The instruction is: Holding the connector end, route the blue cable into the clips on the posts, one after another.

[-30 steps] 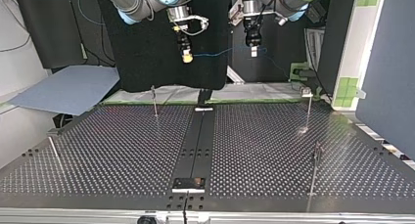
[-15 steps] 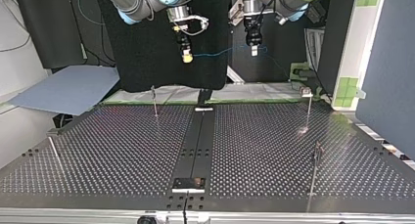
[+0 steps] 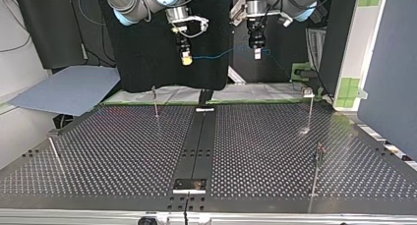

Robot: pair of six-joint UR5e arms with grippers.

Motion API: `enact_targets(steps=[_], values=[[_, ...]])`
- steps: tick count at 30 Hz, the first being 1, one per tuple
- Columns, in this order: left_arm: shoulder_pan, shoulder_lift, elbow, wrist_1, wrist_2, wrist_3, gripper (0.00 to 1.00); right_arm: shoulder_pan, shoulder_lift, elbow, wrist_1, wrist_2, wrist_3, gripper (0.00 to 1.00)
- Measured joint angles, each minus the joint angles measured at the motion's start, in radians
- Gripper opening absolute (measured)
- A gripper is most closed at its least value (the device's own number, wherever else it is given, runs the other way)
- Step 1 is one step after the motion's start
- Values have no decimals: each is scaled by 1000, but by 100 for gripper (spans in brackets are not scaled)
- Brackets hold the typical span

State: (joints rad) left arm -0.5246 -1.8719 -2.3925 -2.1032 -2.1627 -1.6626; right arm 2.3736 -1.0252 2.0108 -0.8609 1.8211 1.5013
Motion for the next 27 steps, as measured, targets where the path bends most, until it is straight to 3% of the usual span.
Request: enact_targets(steps=[5, 13, 17, 21, 27], values=[[5, 54, 0, -37, 6, 10, 0, -5, -50, -1, 7, -28, 5, 0], [21, 132, 0, -44, 3, 21, 0, -8, -125, -24, 25, -40, 36, 0], [30, 169, 0, -46, 3, 24, 0, -11, -137, -42, 38, -48, 54, 0], [33, 183, 0, -48, 9, 27, 0, -14, -140, -64, 43, -77, 72, 0], [39, 187, 0, -67, 20, 38, 0, -11, -144, -109, 65, -107, 74, 0]])
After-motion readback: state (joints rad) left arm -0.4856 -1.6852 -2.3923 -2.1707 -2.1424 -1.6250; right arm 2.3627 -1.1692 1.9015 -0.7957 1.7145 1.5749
